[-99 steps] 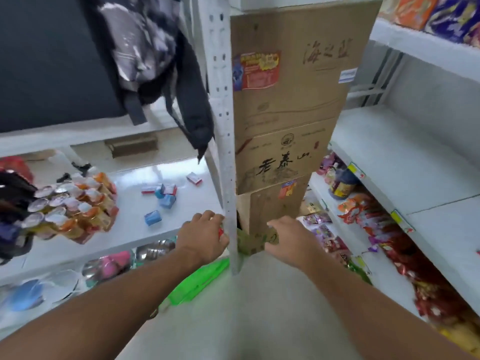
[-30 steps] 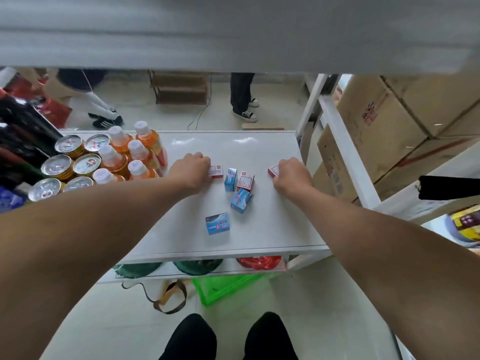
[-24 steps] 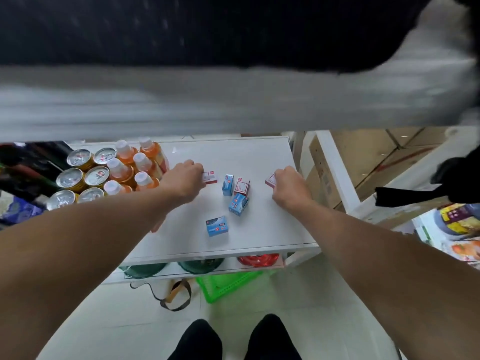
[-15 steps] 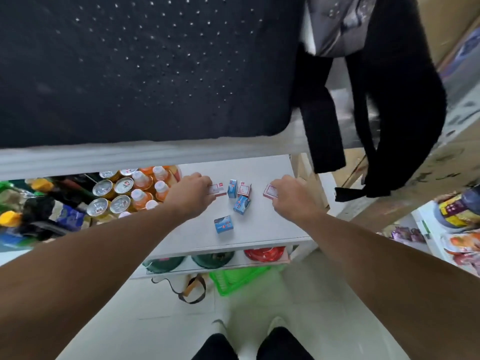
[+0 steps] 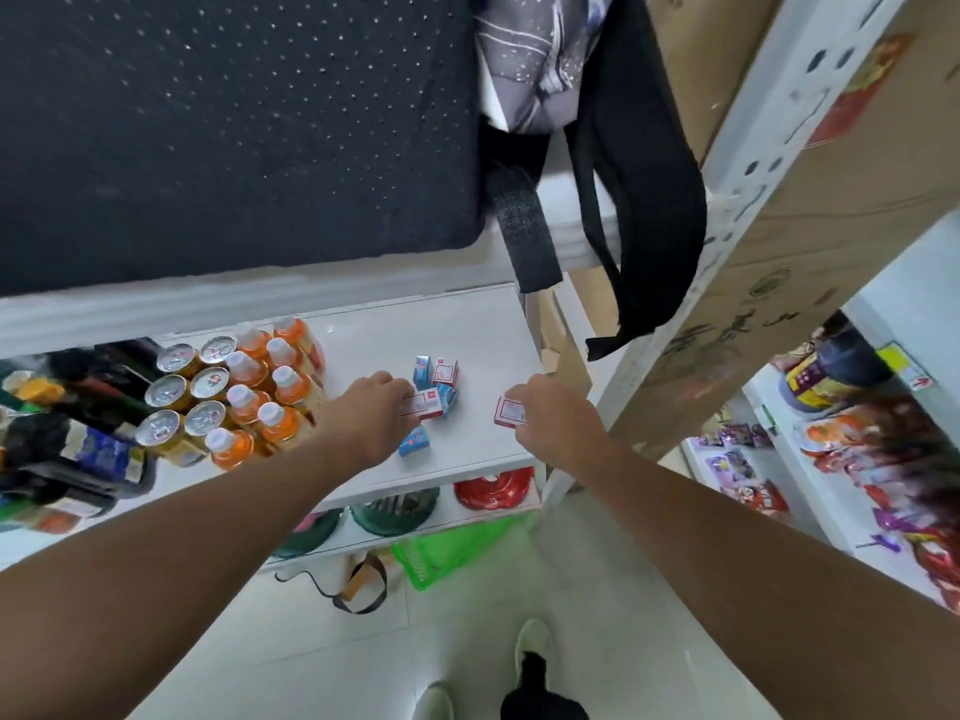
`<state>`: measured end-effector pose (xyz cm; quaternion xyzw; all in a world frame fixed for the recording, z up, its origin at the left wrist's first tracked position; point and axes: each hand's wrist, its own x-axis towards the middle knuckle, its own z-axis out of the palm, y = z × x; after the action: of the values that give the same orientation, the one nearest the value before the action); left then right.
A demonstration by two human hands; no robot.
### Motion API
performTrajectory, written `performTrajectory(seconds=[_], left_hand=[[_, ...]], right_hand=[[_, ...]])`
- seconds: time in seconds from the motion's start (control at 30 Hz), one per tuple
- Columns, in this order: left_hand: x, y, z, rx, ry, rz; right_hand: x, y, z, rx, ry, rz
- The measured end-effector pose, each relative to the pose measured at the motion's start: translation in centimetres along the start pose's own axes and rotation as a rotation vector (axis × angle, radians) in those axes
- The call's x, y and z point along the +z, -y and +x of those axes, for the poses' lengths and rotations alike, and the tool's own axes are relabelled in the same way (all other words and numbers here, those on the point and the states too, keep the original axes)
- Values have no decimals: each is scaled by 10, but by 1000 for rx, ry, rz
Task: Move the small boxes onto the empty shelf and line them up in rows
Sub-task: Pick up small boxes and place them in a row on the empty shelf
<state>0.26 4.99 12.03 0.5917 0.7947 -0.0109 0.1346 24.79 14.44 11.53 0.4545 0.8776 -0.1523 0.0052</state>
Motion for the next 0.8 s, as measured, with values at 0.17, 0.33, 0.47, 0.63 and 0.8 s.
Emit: performTrajectory(seconds=[0.17,0.33,0.47,0.63,0.8], left_hand=[[19,-12,-30,116,12,-98],[41,-33,-55,254,63,-118],[41,-63,-61,372,99,-89],[38,-121,-75,535,107,-27],[36,-196,-92,693,104,22]], right_hand=[[7,5,-53,163,28,18],[15,4,-113,339,34,51],[13,-7,-165,465,8,59],[2,-36,-230,596,-47,79],[-7,-75,-289,709,-118,123]])
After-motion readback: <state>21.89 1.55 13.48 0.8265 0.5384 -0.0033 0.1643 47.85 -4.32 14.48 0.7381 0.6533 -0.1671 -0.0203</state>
